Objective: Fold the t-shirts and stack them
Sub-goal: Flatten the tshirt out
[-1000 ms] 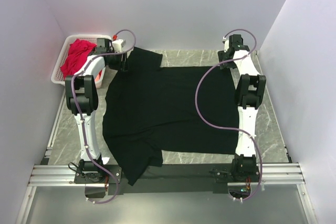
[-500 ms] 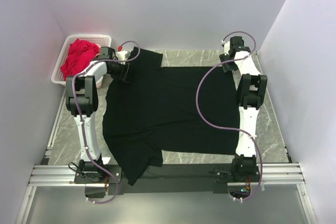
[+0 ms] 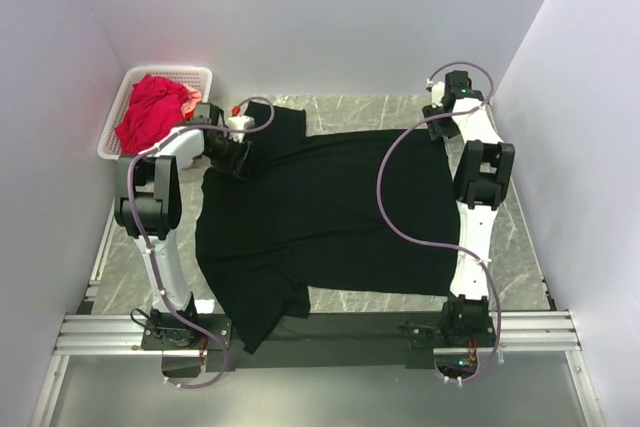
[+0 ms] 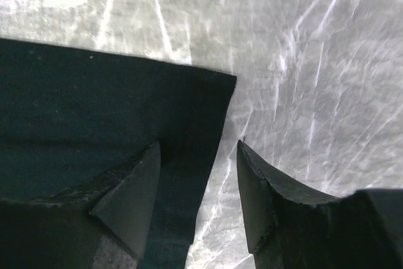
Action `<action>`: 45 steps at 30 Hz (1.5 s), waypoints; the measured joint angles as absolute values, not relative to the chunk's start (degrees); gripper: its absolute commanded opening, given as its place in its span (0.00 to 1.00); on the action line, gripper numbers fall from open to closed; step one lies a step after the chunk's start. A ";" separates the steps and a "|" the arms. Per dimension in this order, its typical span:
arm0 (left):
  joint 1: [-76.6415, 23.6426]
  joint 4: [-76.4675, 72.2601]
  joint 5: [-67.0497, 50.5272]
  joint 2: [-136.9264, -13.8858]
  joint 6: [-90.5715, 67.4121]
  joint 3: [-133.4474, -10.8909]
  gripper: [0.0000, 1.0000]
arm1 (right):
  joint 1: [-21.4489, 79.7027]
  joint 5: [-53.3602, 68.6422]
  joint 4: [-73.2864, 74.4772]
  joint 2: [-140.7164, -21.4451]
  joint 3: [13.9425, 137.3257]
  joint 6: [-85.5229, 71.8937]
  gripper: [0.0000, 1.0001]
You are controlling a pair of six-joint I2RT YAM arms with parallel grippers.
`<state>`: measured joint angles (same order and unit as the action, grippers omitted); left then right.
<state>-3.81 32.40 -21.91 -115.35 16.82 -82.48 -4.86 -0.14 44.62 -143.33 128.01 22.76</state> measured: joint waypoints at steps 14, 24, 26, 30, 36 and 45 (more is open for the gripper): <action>-0.40 32.64 -25.17 -120.14 12.80 -103.94 0.61 | -8.16 5.34 45.54 -144.00 132.11 18.02 0.71; -0.12 32.36 -24.73 -120.95 12.80 -103.20 0.61 | -6.39 6.70 45.95 -147.55 137.86 22.33 0.66; 0.21 32.38 -24.64 -121.03 12.80 -103.20 0.60 | -6.11 6.63 46.11 -148.22 137.78 24.01 0.56; 1.37 32.38 -24.53 -121.71 12.80 -103.20 0.60 | -5.93 6.70 47.79 -148.57 137.36 26.17 0.52; 2.22 32.38 -24.64 -123.50 12.71 -103.46 0.60 | -5.91 7.01 49.95 -148.68 137.80 28.49 0.47; 1.89 33.85 -24.84 -125.36 12.64 -105.47 0.59 | -5.80 7.70 51.55 -148.75 138.10 30.50 0.36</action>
<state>1.89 33.85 -24.84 -125.36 12.64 -105.47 -5.80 7.70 51.55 -148.75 138.10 30.50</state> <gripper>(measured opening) 0.592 0.384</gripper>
